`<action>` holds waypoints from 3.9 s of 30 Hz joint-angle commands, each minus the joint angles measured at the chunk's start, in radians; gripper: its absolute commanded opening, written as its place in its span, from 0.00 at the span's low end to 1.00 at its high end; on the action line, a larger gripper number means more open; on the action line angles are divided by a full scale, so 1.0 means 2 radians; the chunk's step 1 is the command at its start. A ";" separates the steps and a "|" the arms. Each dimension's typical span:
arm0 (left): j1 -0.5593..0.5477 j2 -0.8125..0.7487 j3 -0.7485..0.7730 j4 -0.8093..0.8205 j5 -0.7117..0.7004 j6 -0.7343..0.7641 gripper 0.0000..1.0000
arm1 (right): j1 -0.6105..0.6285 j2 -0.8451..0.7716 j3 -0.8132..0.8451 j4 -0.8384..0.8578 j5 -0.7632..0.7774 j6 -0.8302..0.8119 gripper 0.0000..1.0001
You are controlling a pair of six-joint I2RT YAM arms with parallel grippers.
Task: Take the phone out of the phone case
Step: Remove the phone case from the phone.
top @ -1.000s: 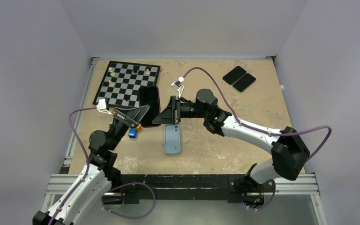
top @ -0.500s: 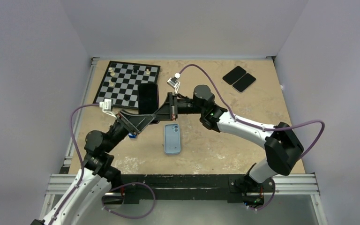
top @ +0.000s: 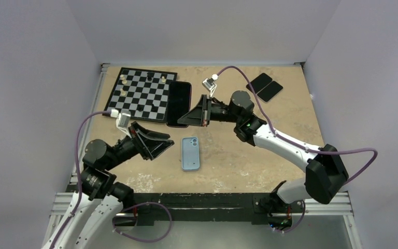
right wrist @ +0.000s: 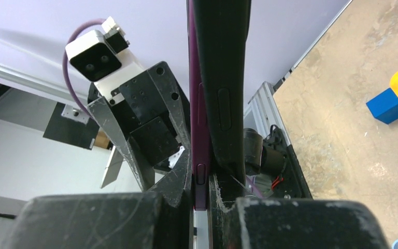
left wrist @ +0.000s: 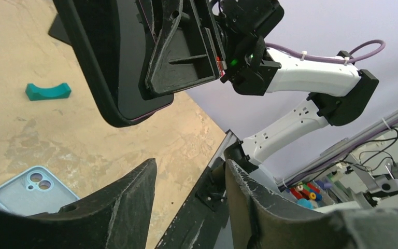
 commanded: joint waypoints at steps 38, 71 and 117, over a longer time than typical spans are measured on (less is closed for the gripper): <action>-0.002 0.100 0.076 -0.065 0.133 0.290 0.00 | -0.002 -0.032 -0.033 0.197 -0.132 0.169 0.00; -0.002 0.021 0.008 0.089 0.082 0.049 0.68 | 0.003 -0.037 -0.010 0.129 -0.095 0.074 0.00; -0.002 0.062 0.058 -0.047 0.066 0.268 0.00 | 0.004 -0.051 -0.020 0.184 -0.136 0.151 0.00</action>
